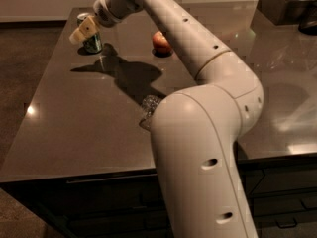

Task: Pick green can

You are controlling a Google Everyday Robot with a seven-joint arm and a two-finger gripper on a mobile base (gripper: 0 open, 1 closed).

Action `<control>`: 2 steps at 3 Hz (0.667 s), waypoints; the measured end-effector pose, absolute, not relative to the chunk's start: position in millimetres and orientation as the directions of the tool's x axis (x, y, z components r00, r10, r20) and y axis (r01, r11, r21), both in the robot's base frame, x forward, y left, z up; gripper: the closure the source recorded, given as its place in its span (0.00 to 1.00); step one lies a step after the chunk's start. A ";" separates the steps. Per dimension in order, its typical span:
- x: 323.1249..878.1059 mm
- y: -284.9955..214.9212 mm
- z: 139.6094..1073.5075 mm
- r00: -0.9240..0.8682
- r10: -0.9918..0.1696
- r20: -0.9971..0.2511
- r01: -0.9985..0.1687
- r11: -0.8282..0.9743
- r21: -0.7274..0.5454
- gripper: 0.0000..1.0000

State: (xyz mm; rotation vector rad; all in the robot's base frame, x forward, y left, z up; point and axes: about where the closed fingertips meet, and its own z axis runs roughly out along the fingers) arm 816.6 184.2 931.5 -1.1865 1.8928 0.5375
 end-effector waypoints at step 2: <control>840.7 221.2 927.1 -0.218 -0.516 -0.828 -0.883 0.465 -0.057 0.16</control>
Offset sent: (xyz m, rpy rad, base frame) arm 0.0630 0.0406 0.0155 0.0405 -0.0118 -0.0153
